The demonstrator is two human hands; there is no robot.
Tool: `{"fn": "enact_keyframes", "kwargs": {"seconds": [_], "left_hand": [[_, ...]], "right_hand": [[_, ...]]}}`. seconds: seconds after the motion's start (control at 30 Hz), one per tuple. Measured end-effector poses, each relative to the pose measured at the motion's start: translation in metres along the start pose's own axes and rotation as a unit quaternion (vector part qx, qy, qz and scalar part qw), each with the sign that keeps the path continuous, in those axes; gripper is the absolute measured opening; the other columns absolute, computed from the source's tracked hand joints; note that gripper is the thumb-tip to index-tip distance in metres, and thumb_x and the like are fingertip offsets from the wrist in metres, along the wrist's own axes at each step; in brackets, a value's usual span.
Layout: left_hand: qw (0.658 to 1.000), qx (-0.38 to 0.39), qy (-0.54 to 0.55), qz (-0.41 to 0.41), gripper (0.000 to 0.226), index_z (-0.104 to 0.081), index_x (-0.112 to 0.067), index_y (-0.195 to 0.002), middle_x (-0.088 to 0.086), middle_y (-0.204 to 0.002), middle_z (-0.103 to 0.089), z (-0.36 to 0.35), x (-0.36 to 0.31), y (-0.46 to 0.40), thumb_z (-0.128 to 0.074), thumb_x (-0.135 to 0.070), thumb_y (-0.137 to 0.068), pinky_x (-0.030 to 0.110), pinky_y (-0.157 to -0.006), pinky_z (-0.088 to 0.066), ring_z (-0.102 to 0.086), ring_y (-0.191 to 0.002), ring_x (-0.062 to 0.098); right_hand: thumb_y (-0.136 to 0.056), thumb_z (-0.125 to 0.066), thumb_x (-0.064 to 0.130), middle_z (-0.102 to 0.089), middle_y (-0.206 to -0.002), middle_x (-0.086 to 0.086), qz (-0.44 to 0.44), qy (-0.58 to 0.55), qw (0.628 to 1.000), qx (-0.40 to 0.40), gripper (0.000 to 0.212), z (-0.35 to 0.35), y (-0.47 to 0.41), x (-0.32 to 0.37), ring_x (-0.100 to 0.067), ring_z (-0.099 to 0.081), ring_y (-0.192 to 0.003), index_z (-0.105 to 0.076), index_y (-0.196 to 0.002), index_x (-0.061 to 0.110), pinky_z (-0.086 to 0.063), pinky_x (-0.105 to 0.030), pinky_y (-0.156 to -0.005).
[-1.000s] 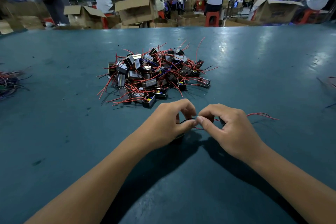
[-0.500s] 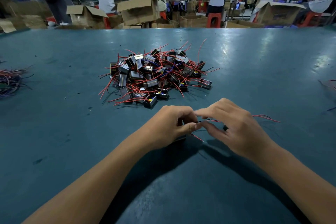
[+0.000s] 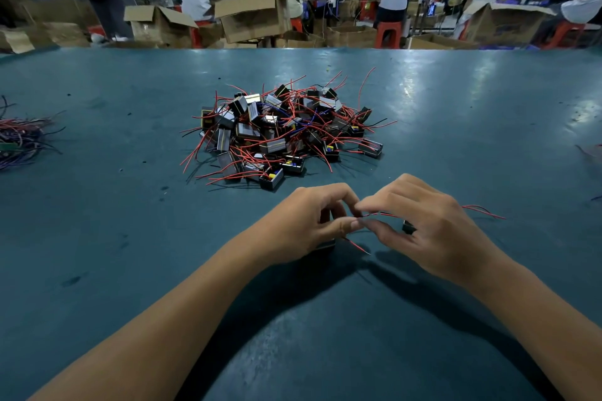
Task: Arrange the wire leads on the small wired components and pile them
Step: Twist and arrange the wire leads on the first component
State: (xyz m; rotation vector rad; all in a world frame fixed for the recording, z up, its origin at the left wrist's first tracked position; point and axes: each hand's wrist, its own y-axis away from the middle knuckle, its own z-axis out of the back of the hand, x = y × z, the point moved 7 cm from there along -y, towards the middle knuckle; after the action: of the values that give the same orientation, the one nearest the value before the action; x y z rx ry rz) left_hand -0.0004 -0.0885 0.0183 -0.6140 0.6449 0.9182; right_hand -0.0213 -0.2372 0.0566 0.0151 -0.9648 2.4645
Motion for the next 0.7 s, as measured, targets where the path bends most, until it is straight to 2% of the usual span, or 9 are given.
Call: {"fn": "enact_keyframes", "kwargs": {"seconds": [0.13, 0.23, 0.37, 0.47, 0.57, 0.7], "left_hand": [[1.0, -0.003, -0.006, -0.007, 0.014, -0.065, -0.02, -0.099, -0.014, -0.071, -0.061, 0.0, -0.002, 0.0, -0.068, -0.034, -0.095, 0.019, -0.056, -0.038, -0.05, -0.06, 0.009], [1.0, 0.0, -0.005, -0.015, 0.014, -0.065, -0.018, -0.097, -0.001, -0.073, -0.06, 0.0, -0.006, 0.001, -0.065, -0.033, -0.097, 0.032, -0.059, -0.042, -0.053, -0.066, 0.024], [0.999, -0.006, -0.033, -0.023, 0.013, -0.064, -0.019, -0.094, 0.001, -0.073, -0.058, 0.002, -0.009, 0.001, -0.063, -0.031, -0.099, 0.032, -0.061, -0.042, -0.052, -0.067, 0.023], [0.999, -0.009, -0.045, -0.028, 0.013, -0.063, -0.019, -0.093, -0.004, -0.069, -0.054, 0.003, -0.008, 0.001, -0.063, -0.031, -0.099, 0.026, -0.058, -0.038, -0.049, -0.064, 0.019], [0.998, -0.008, -0.05, -0.032, 0.013, -0.062, -0.022, -0.092, -0.007, -0.068, -0.053, 0.004, -0.006, 0.002, -0.062, -0.032, -0.099, 0.025, -0.057, -0.037, -0.048, -0.063, 0.016], [0.998, -0.006, -0.05, -0.038, 0.011, -0.061, -0.026, -0.091, -0.01, -0.068, -0.052, 0.003, -0.005, 0.001, -0.062, -0.034, -0.099, 0.024, -0.056, -0.037, -0.047, -0.061, 0.013]], "right_hand": [[-0.095, -0.062, 0.022, -0.064, -0.089, 0.001, 0.011, 0.018, 1.0, 0.0, 0.016, 0.0, 0.0, -0.001, -0.023, -0.058, -0.081, -0.071, -0.091, 0.009, -0.05, -0.037, -0.072], [-0.092, -0.066, 0.016, -0.063, -0.086, 0.001, 0.006, 0.033, 0.999, 0.001, 0.009, 0.0, 0.001, -0.004, -0.022, -0.057, -0.079, -0.069, -0.087, 0.008, -0.05, -0.036, -0.07], [-0.089, -0.068, 0.014, -0.061, -0.081, 0.002, 0.001, 0.04, 0.999, -0.001, 0.009, 0.001, 0.002, -0.005, -0.021, -0.055, -0.074, -0.067, -0.083, 0.008, -0.048, -0.033, -0.068], [-0.089, -0.068, 0.015, -0.059, -0.079, 0.004, -0.01, 0.034, 0.999, -0.009, 0.011, 0.003, 0.003, -0.007, -0.016, -0.052, -0.072, -0.066, -0.081, 0.009, -0.045, -0.026, -0.068], [-0.09, -0.066, 0.015, -0.057, -0.078, 0.007, -0.035, 0.02, 0.999, -0.004, 0.01, 0.001, 0.004, -0.008, -0.008, -0.047, -0.073, -0.065, -0.081, 0.01, -0.036, -0.013, -0.073], [-0.089, -0.065, 0.018, -0.055, -0.077, 0.012, -0.087, -0.021, 0.996, 0.011, 0.009, -0.002, 0.006, -0.016, 0.002, -0.047, -0.073, -0.064, -0.083, 0.013, -0.034, -0.008, -0.071]]}}
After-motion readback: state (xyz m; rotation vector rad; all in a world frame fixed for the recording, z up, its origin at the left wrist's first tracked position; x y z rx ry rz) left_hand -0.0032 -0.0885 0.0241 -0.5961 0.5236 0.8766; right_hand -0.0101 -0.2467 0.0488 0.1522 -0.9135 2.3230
